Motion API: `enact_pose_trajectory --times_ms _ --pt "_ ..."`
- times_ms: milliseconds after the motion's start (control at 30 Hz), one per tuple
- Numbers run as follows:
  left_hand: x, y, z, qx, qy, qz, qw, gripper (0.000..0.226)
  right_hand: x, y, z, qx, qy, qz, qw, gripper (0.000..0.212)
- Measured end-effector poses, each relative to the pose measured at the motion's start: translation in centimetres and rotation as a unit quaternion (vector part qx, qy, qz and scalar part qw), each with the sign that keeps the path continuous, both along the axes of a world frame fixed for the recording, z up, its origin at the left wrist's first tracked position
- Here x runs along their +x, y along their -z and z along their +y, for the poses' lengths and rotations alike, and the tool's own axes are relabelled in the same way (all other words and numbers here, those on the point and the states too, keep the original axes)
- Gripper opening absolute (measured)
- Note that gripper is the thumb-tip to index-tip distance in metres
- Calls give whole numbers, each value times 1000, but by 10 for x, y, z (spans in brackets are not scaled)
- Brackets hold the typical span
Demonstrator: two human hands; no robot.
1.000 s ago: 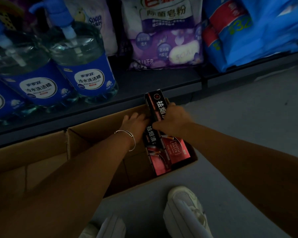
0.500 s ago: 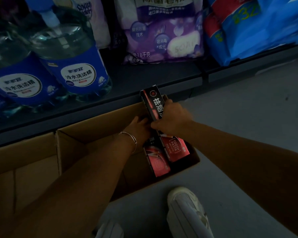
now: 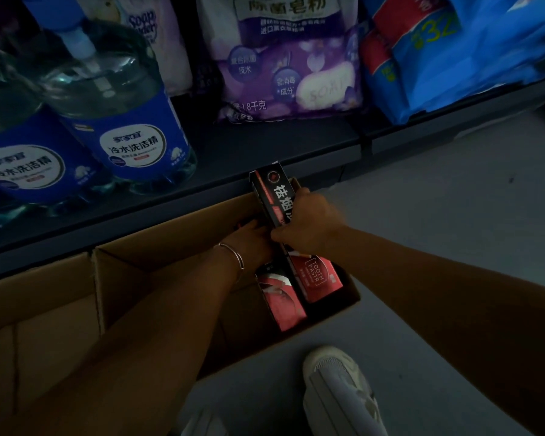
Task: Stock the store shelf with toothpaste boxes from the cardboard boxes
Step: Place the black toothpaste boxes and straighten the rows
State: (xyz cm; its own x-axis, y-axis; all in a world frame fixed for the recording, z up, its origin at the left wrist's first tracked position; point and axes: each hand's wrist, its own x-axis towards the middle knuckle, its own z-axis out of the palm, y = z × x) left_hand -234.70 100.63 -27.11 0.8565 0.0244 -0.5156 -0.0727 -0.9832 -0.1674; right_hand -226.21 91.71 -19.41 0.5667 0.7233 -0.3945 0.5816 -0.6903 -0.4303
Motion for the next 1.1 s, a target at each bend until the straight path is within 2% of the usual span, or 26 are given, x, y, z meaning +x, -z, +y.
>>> enact_pose_trajectory --times_ms 333,633,767,967,1100 --pt "-7 -35 0 -48 -23 9 999 49 -5 -8 -2 -10 -8 8 1000 67" --pt "-25 -70 6 -24 -5 -14 1000 55 -15 -37 -1 5 -22 9 1000 66" --pt "-37 -85 13 -32 -24 -53 998 57 -22 -57 -2 4 -31 -7 999 60" --pt "-71 -134 24 4 -91 -74 993 50 -34 -89 -1 5 -37 -13 999 60" --pt "-92 -167 31 31 -123 -78 989 56 -42 -108 2 23 -49 -13 998 59"
